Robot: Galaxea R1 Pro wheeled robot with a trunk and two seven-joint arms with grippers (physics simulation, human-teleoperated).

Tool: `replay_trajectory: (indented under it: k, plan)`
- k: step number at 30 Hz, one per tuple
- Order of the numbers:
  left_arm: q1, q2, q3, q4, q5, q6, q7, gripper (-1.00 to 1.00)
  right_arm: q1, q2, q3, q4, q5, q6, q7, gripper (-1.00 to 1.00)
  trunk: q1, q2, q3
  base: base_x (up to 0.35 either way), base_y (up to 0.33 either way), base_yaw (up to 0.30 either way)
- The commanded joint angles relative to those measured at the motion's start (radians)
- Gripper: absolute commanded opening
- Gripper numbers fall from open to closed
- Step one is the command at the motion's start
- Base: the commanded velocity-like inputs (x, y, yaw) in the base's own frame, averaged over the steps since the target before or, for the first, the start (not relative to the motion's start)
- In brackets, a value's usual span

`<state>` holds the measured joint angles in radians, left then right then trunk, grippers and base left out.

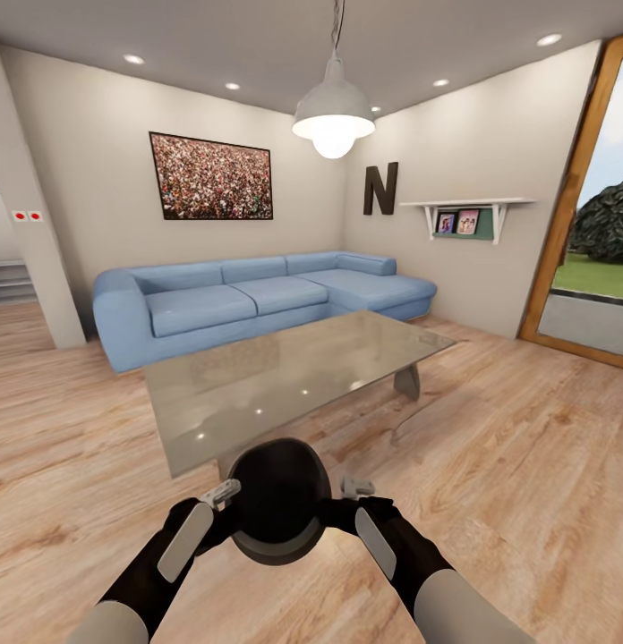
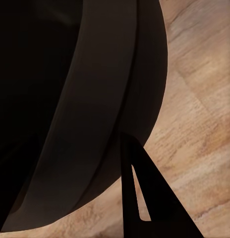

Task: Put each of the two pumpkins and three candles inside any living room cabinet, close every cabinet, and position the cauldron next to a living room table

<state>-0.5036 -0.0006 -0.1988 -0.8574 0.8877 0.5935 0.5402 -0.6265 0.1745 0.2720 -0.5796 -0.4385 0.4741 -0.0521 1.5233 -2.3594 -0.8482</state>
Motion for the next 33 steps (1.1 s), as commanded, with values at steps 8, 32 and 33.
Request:
replay_trajectory:
  k: [8,32,33]
  plan:
    - [-0.001,0.007,-0.008,-0.046,0.037,-0.012,-0.003,-1.0,-0.001,0.0,0.008,0.0,-0.043,0.032,0.055,-1.0,0.0,-0.001,-0.001,0.08,0.0,0.0]
    - [-0.001,0.008,-0.004,-0.097,0.037,-0.01,-0.002,-1.0,-0.001,0.0,0.008,0.0,-0.043,0.032,0.055,-1.0,0.046,-0.085,-0.039,0.015,0.0,0.0]
    - [-0.001,0.008,-0.004,-0.096,0.037,-0.01,-0.002,-1.0,-0.001,0.0,0.009,0.0,-0.043,0.032,0.055,-1.0,0.05,-0.092,-0.042,0.0,0.0,0.0]
